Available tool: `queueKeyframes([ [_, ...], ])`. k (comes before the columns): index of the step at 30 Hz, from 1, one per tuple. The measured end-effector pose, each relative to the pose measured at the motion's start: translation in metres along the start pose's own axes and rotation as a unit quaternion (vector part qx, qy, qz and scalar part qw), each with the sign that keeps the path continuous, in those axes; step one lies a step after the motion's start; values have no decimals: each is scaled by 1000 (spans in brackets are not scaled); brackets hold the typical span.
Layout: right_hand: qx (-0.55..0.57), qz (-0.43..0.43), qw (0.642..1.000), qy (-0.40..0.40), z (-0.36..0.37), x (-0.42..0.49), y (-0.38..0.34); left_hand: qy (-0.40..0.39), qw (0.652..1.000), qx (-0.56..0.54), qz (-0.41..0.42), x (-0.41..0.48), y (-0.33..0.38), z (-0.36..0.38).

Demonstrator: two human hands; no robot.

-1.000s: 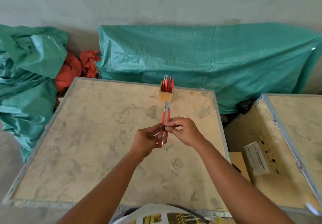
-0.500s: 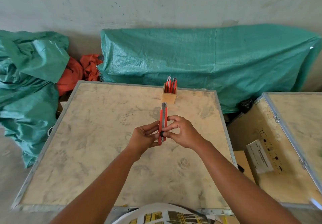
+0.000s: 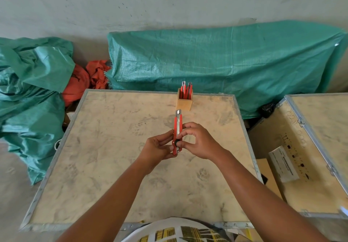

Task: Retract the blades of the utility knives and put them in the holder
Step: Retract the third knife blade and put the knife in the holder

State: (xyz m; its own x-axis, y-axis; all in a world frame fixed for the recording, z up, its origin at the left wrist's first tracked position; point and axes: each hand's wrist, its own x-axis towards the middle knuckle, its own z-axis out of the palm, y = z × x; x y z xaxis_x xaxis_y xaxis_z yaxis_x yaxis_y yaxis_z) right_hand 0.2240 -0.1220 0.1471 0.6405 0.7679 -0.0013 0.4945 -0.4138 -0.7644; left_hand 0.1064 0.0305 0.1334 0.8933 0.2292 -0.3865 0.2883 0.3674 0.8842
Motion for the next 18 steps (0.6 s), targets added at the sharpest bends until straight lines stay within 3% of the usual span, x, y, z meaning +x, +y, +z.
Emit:
queueKeyframes([
  [8, 20, 0, 1000, 9, -5, -2, 8, -11, 1000, -3, 4, 4, 6, 6],
  [13, 26, -4, 998, 60, -7, -1, 12, -19, 1000, 4, 9, 8, 10, 11],
  [18, 29, -15, 999, 39, -14, -1, 17, -16, 1000, -7, 9, 10, 11, 14],
])
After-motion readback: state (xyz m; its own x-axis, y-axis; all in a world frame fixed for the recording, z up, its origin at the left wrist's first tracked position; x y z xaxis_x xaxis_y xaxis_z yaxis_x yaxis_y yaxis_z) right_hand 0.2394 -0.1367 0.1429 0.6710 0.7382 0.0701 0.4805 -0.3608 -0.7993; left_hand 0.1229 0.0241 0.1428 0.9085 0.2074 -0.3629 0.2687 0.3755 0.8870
